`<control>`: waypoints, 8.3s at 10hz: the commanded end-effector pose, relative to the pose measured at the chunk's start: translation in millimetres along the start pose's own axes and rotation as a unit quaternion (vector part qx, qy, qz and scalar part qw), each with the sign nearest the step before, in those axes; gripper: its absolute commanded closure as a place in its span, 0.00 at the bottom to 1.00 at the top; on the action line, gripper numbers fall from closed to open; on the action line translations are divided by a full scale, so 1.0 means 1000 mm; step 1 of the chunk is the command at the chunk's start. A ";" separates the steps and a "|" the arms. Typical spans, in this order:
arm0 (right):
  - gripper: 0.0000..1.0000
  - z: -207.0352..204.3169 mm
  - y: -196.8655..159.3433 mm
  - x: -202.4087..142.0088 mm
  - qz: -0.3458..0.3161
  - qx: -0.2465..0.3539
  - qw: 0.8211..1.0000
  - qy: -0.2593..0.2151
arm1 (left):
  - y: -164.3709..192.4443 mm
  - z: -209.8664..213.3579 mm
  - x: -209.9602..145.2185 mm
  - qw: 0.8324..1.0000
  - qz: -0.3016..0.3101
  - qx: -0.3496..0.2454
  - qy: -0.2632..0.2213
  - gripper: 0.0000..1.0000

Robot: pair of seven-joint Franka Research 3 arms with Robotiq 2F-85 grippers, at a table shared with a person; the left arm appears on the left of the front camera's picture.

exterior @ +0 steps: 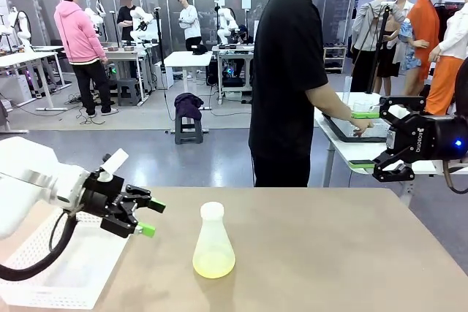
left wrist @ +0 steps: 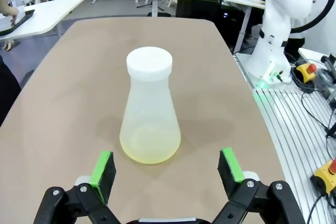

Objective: Prepare the solutions needed for the experiment.
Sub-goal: When the human places the Big flask in the center of the table, pick up the Big flask and place it in the left Organizing basket.

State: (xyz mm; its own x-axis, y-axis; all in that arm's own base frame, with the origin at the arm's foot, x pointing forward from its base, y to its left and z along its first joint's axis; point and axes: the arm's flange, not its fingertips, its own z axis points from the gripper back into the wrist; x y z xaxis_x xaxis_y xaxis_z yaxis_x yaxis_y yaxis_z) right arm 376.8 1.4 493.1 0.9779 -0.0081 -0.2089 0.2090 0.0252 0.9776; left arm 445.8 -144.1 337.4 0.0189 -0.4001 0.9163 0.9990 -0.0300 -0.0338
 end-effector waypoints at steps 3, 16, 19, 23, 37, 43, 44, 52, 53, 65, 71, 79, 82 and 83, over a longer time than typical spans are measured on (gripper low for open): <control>0.10 0.001 0.001 0.000 -0.004 0.003 1.000 -0.001 | 0.024 -0.042 -0.007 0.999 -0.025 0.001 -0.019 0.00; 0.10 0.001 0.001 0.000 -0.004 0.003 1.000 -0.001 | 0.012 -0.085 0.021 0.997 -0.046 0.035 0.042 0.00; 0.10 0.001 0.001 0.000 -0.004 0.003 1.000 -0.001 | 0.014 -0.096 0.026 0.998 -0.034 0.018 0.048 0.00; 0.10 0.001 0.001 0.000 -0.004 0.003 1.000 -0.001 | 0.023 -0.113 0.026 1.000 -0.029 -0.002 0.010 0.00; 0.10 0.001 0.001 0.000 -0.004 0.003 1.000 -0.001 | 0.043 -0.136 -0.005 0.989 -0.019 -0.120 -0.087 0.35; 0.10 0.001 0.001 0.000 -0.004 0.003 1.000 -0.001 | 0.055 -0.149 -0.013 0.986 0.012 -0.133 -0.096 0.90; 0.10 0.001 0.001 0.000 -0.004 0.003 1.000 -0.001 | 0.055 -0.149 -0.014 0.986 0.012 -0.133 -0.096 0.79; 0.10 0.001 0.001 0.000 -0.004 0.003 1.000 -0.001 | 0.049 -0.132 -0.017 0.982 0.022 -0.153 -0.111 1.00; 0.10 0.001 0.001 0.000 -0.004 0.003 1.000 -0.001 | 0.049 -0.132 -0.016 0.981 0.020 -0.155 -0.113 1.00; 0.10 0.001 0.001 0.000 -0.004 0.003 1.000 -0.001 | 0.004 0.015 0.089 0.985 -0.052 -0.107 -0.125 1.00; 0.10 0.001 0.001 0.000 -0.004 0.003 1.000 -0.001 | -0.017 0.186 0.066 0.985 -0.060 0.035 -0.155 1.00; 0.10 0.001 0.001 0.000 -0.004 0.003 1.000 -0.001 | -0.003 0.238 -0.044 0.985 0.013 0.045 -0.165 1.00; 0.10 0.001 0.001 0.000 -0.004 0.003 1.000 -0.001 | 0.003 0.224 -0.074 0.985 0.015 0.020 -0.171 1.00; 0.10 0.001 0.001 0.000 -0.004 0.003 1.000 -0.001 | 0.005 0.220 -0.083 0.985 0.012 0.018 -0.173 1.00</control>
State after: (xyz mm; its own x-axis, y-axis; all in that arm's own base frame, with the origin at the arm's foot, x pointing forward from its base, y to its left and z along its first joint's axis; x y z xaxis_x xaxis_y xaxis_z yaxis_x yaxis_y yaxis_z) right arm 376.9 0.9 492.9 0.9778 -0.0097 -0.2094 0.2096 0.0256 0.9775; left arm 453.9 85.9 348.1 0.0777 -0.0823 0.9936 0.9958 0.0558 -0.0732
